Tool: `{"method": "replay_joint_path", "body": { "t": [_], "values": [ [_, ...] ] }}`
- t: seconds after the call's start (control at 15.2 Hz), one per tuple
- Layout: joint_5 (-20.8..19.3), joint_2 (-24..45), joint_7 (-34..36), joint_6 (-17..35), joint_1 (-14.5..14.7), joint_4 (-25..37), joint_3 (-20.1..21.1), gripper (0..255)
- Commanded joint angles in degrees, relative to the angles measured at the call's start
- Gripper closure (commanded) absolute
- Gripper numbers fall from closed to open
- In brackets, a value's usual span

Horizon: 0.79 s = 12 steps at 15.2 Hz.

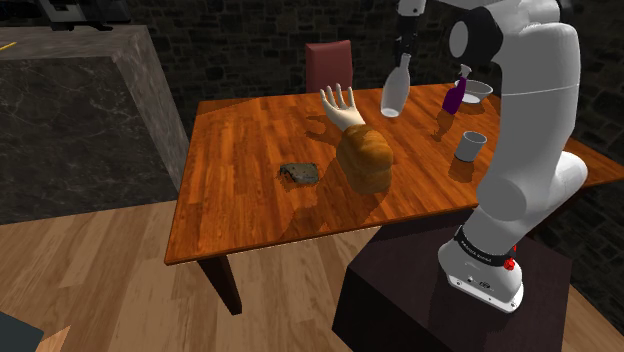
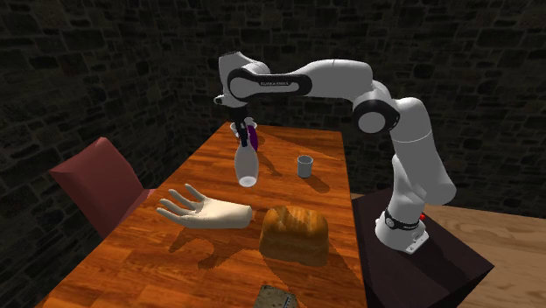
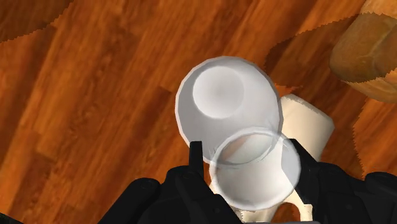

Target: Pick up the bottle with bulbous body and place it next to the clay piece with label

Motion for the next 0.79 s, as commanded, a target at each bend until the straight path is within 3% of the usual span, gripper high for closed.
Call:
{"method": "replay_joint_path", "body": {
  "t": [0.0,0.33,0.73],
  "values": [
    [-0.62,-1.81,1.19,0.20,1.42,-1.99,0.08,255],
    [-3.34,-9.36,7.35,3.55,7.83,-12.71,1.04,255],
    [-5.75,-15.89,15.39,5.70,14.00,-21.21,3.35,255]
  ]
}}
